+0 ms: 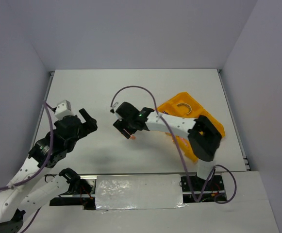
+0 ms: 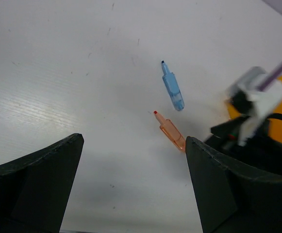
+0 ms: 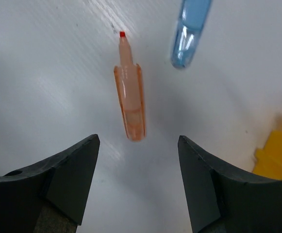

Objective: Sort the stationery into containers
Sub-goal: Pick up the pen from the center of the board.

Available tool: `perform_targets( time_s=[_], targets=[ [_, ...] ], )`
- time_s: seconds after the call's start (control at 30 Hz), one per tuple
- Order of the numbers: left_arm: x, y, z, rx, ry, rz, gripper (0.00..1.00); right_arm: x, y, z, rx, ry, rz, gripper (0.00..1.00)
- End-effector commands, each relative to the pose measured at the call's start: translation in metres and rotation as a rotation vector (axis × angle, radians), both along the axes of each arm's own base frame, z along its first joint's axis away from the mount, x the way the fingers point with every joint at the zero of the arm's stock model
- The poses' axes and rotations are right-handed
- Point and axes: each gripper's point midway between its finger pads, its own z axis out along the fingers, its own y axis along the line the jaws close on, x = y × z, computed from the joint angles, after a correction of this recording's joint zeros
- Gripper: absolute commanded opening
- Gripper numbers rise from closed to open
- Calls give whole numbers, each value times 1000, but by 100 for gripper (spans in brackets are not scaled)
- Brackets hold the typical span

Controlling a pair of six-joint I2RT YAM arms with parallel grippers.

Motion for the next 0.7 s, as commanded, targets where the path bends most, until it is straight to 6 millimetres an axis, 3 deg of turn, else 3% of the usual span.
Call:
perform_targets(
  time_s=[0.0, 0.1, 0.33, 0.43, 0.67],
  targets=[
    [-5, 11, 27, 1, -86, 1, 99, 19, 24, -10, -110, -73, 61, 73],
    [-9, 14, 32, 8, -95, -6, 99, 22, 31, -34, -154, -40, 79, 72],
    [-7, 11, 25, 32, -71, -29, 99, 17, 35, -65, -172, 10, 119, 70],
    [-6, 6, 20, 17, -65, -42, 99, 10, 33, -78, -187, 57, 133, 58],
    [-5, 5, 20, 14, -64, -45, 99, -22, 25, -104, -150, 173, 170, 42]
  ],
)
